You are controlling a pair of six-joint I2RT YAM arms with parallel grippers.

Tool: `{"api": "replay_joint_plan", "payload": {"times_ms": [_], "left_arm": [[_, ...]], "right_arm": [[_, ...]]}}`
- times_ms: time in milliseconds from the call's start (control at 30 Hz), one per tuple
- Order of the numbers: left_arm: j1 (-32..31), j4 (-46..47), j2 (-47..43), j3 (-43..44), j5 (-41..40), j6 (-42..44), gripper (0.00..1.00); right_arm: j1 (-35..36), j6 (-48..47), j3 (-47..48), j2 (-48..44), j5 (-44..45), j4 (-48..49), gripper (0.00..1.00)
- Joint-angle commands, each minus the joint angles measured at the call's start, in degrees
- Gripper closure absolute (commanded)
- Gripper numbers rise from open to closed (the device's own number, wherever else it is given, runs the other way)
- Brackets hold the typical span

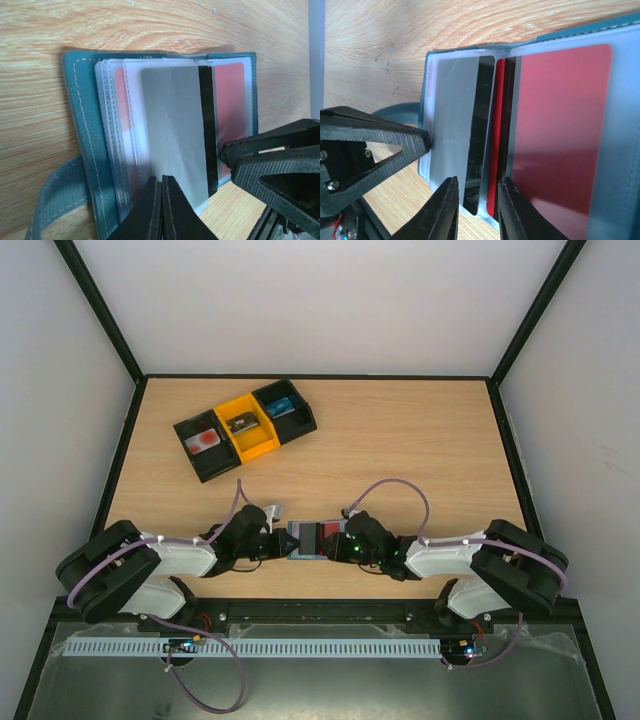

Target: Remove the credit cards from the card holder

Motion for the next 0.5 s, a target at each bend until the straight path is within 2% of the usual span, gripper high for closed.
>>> {"api": "replay_joint_plan", "payload": {"times_ms": [0, 467], "left_arm": [[0.23, -0.07, 1.11, -1.21, -0.13, 0.77, 0.97], [0.23, -1.25, 1.63, -1.64, -0.76, 0.35, 0.96]], "right_arm": [[0.24, 1.57, -0.63, 0.15, -0.05, 3.38, 0.77], [0.23, 4.90, -2.43, 4.21, 0.59, 10.28, 0.77]]}}
